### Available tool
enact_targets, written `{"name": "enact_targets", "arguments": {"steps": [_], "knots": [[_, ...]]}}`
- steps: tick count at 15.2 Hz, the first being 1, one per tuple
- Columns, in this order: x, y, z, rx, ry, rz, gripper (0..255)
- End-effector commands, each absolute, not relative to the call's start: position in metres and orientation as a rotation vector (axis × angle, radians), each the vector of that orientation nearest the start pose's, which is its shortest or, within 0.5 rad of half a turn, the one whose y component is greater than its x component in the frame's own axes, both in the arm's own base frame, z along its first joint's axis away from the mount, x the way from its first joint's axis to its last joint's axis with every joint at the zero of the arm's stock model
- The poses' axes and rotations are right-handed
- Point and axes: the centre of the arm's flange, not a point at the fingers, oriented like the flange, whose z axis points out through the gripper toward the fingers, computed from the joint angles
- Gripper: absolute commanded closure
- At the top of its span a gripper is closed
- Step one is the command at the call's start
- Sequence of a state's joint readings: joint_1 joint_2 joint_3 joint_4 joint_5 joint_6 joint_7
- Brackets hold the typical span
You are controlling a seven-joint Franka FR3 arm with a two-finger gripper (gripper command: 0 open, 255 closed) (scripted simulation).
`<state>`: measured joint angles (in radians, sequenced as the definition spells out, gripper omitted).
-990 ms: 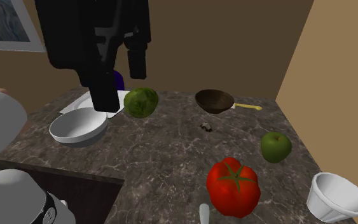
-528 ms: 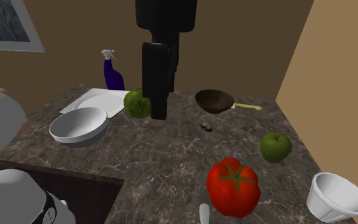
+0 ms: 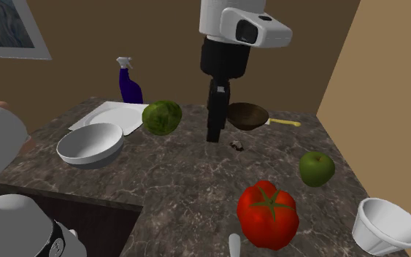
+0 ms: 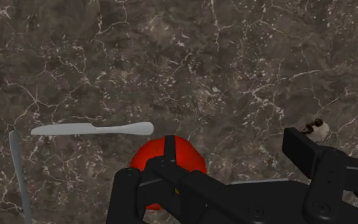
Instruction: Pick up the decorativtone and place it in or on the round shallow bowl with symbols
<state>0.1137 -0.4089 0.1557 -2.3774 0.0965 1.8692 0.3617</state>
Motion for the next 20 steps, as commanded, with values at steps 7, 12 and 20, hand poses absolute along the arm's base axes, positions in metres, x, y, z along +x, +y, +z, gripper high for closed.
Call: {"name": "enact_targets", "arguments": {"steps": [7,12,20], "knots": [[0.443,0.185,0.402,-3.099,0.204,0.223,0],[0.471,0.229,0.362,-3.077,0.193,0.259,0],[0.514,0.300,0.298,-3.042,0.175,0.314,0]]}}
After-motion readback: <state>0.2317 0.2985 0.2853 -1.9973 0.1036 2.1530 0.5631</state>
